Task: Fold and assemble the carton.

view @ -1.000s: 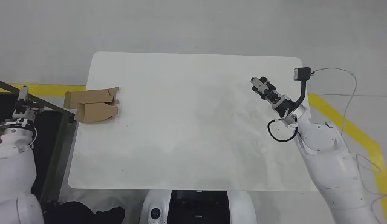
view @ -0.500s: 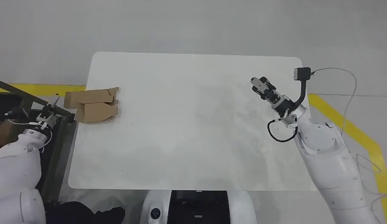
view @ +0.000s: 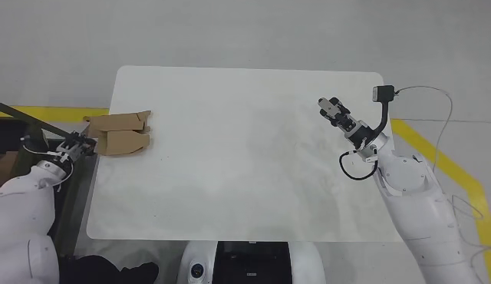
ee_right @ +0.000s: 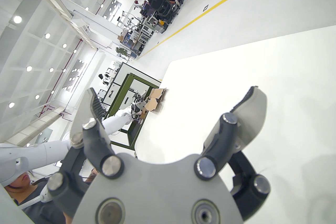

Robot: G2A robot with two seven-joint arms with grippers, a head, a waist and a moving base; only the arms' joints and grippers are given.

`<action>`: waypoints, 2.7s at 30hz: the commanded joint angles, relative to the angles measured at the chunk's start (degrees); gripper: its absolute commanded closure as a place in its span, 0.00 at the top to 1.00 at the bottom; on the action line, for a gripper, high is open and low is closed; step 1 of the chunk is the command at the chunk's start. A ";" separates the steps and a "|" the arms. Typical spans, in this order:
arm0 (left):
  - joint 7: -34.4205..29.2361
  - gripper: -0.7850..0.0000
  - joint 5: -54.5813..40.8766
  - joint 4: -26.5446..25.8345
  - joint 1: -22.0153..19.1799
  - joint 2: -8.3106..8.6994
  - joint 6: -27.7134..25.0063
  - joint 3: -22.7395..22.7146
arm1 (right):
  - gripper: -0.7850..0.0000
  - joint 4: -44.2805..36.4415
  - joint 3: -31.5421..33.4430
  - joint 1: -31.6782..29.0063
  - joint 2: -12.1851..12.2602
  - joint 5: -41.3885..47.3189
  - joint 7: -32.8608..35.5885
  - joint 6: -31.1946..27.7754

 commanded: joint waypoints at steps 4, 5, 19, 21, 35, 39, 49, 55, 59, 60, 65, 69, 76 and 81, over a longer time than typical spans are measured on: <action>-1.33 0.00 -0.87 0.44 -0.64 0.13 1.32 0.13 | 1.00 0.00 0.00 0.00 0.00 0.00 0.00 0.00; -1.98 0.00 -1.42 0.52 -0.80 0.20 1.67 -0.01 | 1.00 0.00 0.00 0.00 0.00 0.00 0.00 0.00; -19.31 0.00 -16.80 -0.85 -2.60 3.20 10.89 -6.80 | 1.00 0.00 0.00 0.00 0.00 0.00 0.00 0.00; -20.13 0.00 -17.98 -1.70 -2.81 3.63 11.02 -7.51 | 1.00 0.00 0.00 0.00 0.00 0.00 0.00 0.00; -18.39 0.00 -21.55 -10.39 -6.60 1.85 10.27 -4.12 | 1.00 0.00 0.00 0.00 0.00 0.00 0.00 0.00; -17.51 0.00 -22.22 -14.52 -6.68 1.02 11.06 -2.18 | 1.00 0.00 0.00 0.00 0.00 0.00 0.00 0.00; -13.15 0.00 -20.06 -28.31 -4.36 -1.16 14.98 5.59 | 1.00 0.00 0.00 0.00 0.00 0.00 0.00 0.00; -8.95 0.00 -19.73 -35.98 -3.09 -2.43 17.90 10.34 | 1.00 0.00 0.00 0.00 0.00 0.00 0.00 0.00; -5.94 0.00 -19.39 -40.12 -2.12 -3.10 18.40 12.81 | 1.00 0.00 0.00 0.00 0.00 0.00 0.00 0.00; -4.97 0.00 -19.16 -41.65 -1.81 -3.31 18.52 13.68 | 1.00 0.00 0.00 0.00 0.00 0.00 0.00 0.00; -2.76 0.00 -18.19 -47.08 -1.03 -3.84 19.26 16.12 | 1.00 0.00 0.00 0.00 0.00 0.00 0.00 0.00; -1.71 0.00 -17.37 -52.01 -0.41 -4.09 20.12 17.57 | 1.00 0.00 0.00 0.00 0.00 0.00 0.00 0.00; 0.25 0.00 -16.70 -56.39 -0.87 -4.74 22.57 20.82 | 1.00 0.00 0.00 0.00 0.00 0.00 0.00 0.00; 0.11 0.00 -17.30 -56.97 -1.88 -5.24 24.31 23.12 | 1.00 0.00 0.00 0.00 0.00 0.00 0.00 0.00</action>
